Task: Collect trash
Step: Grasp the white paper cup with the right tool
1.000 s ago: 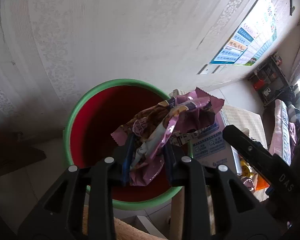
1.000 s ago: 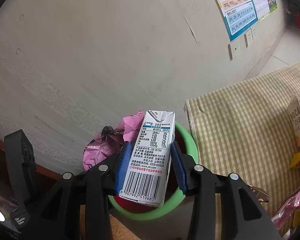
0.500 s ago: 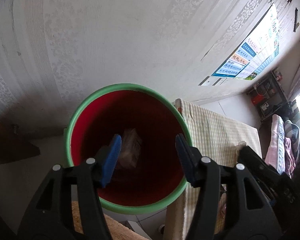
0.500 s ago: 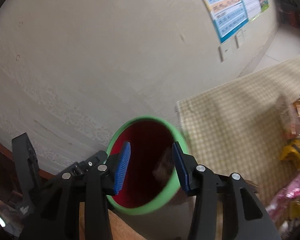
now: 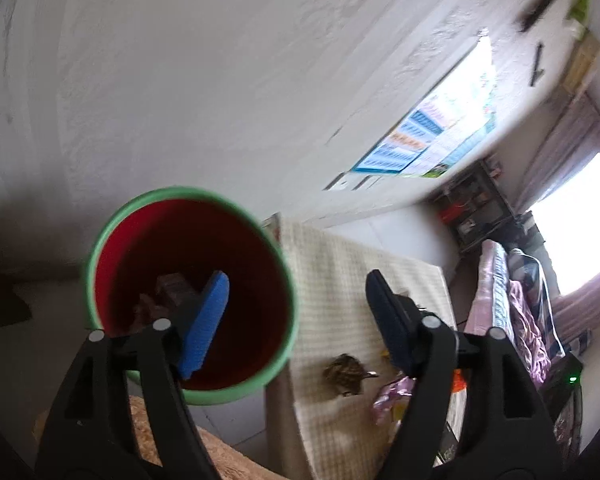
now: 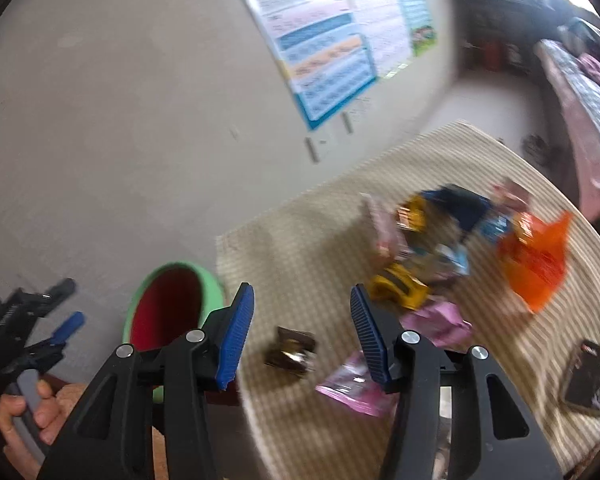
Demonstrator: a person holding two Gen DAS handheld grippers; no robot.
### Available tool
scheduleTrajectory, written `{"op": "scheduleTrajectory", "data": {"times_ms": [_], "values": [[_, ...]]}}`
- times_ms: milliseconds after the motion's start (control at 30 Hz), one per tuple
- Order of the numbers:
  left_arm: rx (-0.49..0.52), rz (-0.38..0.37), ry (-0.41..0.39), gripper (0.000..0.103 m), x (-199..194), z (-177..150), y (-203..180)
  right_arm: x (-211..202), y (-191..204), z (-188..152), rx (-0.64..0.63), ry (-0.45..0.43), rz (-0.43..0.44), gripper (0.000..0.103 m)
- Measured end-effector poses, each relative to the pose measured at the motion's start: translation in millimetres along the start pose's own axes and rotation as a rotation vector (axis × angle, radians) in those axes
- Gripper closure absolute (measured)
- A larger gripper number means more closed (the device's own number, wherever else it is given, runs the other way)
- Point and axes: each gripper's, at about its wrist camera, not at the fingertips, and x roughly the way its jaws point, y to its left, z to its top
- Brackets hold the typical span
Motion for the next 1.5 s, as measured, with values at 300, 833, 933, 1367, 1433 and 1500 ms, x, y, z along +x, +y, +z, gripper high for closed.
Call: {"op": "scheduleTrajectory", "data": {"times_ms": [300,833,933,1367,1433,1500], "values": [[0.231,0.129,0.024,0.034,44,-25,-39,-28,-26,-1,-0.018,-0.051,-0.025,0.052],[0.378,0.093,-0.025,0.019,64,-67,-98,-41,-73,-19,0.026,-0.049,-0.013,0.029],[0.445,0.064,-0.024,0.014,68,-83,-114,-45,-77,-21,0.026,-0.058,-0.012,0.029],[0.503,0.078,0.016,0.014,72,-105,-117,-72,-95,-17,0.046,-0.109,-0.047,0.029],[0.511,0.074,0.019,0.014,72,-105,-118,-78,-106,-15,0.056,-0.114,-0.086,0.028],[0.505,0.069,0.031,0.014,73,-105,-117,-78,-119,-16,0.070,-0.071,-0.129,0.028]]}}
